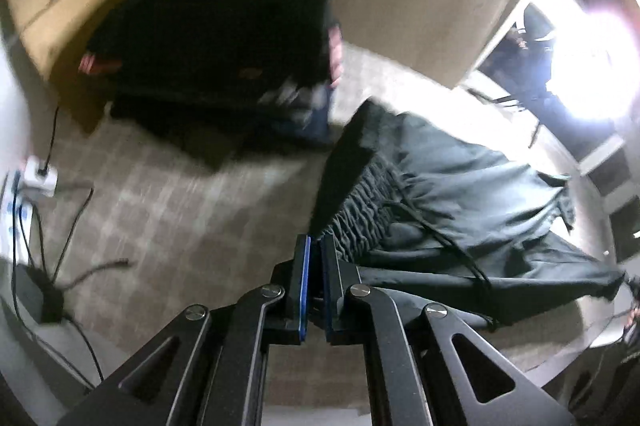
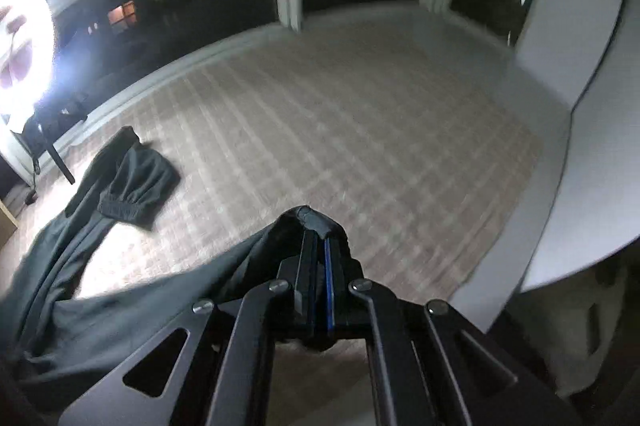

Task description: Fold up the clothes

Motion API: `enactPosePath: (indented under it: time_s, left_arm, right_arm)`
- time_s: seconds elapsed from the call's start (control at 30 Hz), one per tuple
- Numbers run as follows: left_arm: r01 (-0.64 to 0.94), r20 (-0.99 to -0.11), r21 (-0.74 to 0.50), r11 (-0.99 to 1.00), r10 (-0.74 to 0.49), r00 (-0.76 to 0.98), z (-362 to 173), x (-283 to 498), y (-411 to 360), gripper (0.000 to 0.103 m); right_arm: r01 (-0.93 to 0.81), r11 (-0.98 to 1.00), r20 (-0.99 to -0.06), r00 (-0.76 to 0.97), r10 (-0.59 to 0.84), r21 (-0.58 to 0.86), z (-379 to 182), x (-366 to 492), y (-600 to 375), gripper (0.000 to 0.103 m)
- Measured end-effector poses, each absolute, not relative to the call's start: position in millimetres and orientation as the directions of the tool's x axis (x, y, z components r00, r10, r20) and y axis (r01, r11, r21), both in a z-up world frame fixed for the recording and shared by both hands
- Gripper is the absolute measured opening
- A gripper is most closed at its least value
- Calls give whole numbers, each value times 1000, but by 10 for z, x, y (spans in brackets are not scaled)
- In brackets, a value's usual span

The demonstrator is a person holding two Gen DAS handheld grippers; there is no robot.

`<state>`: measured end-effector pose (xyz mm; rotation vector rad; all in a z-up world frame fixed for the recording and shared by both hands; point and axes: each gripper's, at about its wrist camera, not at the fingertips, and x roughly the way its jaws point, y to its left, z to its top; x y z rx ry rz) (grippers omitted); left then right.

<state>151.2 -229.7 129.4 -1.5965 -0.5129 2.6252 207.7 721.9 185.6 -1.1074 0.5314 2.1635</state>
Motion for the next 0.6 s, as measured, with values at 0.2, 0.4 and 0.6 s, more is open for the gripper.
enactPosePath:
  time_s: [0.2, 0.4, 0.6]
  left_arm:
    - [123, -834, -264, -957, 163, -528, 1700, 1589, -2296, 4]
    - [144, -833, -168, -975, 63, -550, 1922, 1722, -2342, 0]
    - [149, -847, -182, -972, 78, -526, 1675, 1658, -2296, 0]
  right_arm:
    - [-654, -747, -748, -554, 366, 119, 2416, 2155, 7104, 3]
    - [-655, -750, -702, -577, 418, 91, 2772, 2133, 7076, 3]
    - [-586, -810, -927, -293, 235, -20, 1794, 1600, 7125, 7]
